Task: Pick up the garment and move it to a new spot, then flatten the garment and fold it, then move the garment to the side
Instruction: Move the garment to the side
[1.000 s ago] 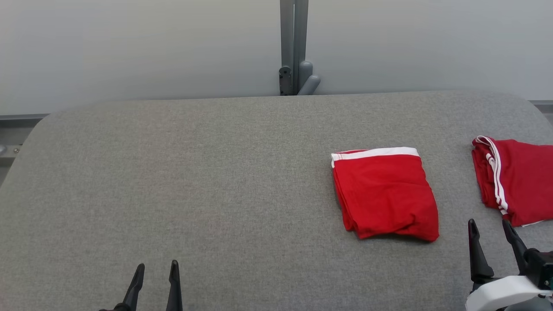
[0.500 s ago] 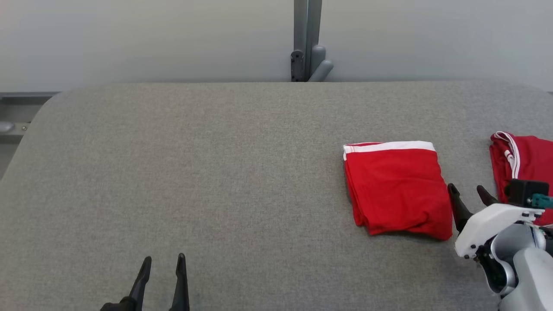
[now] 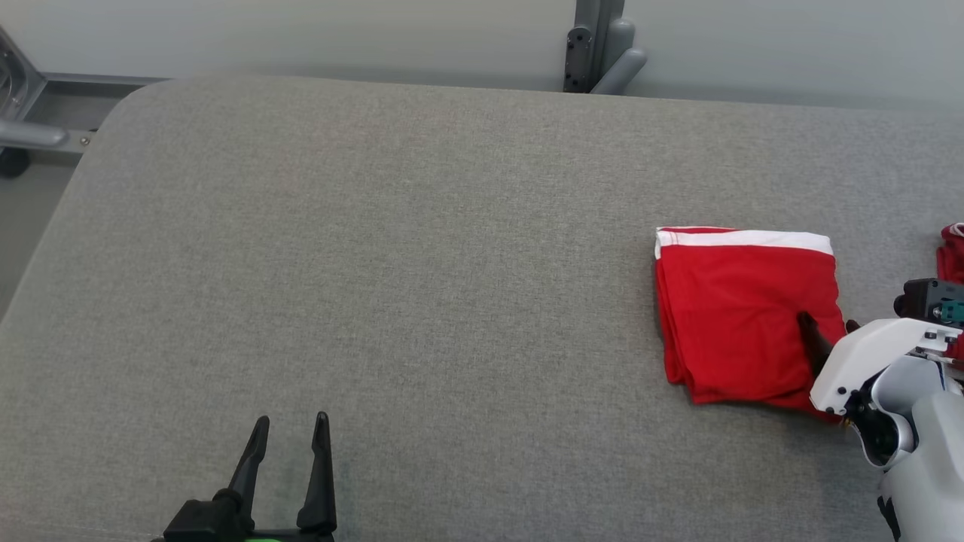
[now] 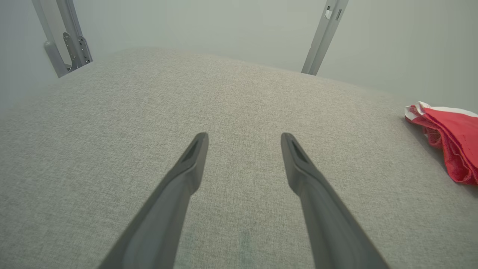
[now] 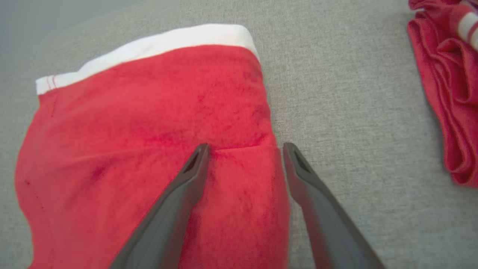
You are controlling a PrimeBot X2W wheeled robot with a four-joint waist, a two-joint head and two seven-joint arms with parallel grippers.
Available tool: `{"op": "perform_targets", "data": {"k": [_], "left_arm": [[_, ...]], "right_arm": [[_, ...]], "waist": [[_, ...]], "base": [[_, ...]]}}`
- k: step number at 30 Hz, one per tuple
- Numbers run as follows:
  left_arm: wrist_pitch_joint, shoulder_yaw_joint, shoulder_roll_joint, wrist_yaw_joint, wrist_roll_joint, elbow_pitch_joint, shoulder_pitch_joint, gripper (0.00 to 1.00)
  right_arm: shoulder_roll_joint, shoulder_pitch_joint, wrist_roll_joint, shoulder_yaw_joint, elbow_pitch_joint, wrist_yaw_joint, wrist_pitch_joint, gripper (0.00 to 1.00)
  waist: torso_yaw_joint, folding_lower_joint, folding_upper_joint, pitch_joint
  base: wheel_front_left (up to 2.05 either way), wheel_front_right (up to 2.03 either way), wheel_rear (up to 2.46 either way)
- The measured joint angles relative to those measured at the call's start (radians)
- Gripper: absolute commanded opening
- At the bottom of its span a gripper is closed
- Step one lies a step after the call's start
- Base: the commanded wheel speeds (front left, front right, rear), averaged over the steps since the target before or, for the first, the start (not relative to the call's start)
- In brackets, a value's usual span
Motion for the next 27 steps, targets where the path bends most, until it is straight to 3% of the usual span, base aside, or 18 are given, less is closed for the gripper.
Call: {"op": "perform_targets", "data": {"k": [10,12,13,14,19,27], "left_arm": [[0.000,-0.014,0.000,0.000,0.001,-0.003,-0.031,1.00],[0.000,-0.012,0.000,0.000,0.004,-0.004,-0.031,1.00],[0.000,-0.010,0.000,0.001,0.004,-0.005,-0.031,1.00],[0.000,-0.008,0.000,0.001,0.005,-0.006,-0.031,1.00],[0.000,-0.003,0.000,0.004,-0.002,-0.011,-0.031,1.00],[0.000,-0.017,0.000,0.019,-0.020,-0.022,-0.030,1.00]], "right_arm": [[-0.019,-0.075,0.051,0.027,0.146,0.000,-0.025,1.00],[-0.019,-0.082,0.070,0.043,0.153,0.000,-0.046,0.31],[-0.019,-0.087,0.079,0.054,0.155,0.000,-0.050,0.08],[-0.020,-0.091,0.088,0.071,0.153,0.000,-0.055,0.00],[-0.044,-0.097,0.135,0.140,0.087,0.000,-0.086,0.00],[-0.177,-0.095,0.199,0.188,-0.123,0.000,-0.005,0.00]], "waist": [[0.029,0.0000,0.0000,0.058],[0.023,0.0000,0.0000,0.060],[0.019,0.0000,0.0000,0.061],[0.014,0.0000,0.0000,0.061],[-0.023,0.0000,0.0000,0.062],[-0.118,0.0000,0.0000,0.052]], "base": [[0.00,0.00,0.00],[0.00,0.00,0.00],[0.00,0.00,0.00],[0.00,0.00,0.00],[0.00,0.00,0.00],[0.00,0.00,0.00]]}}
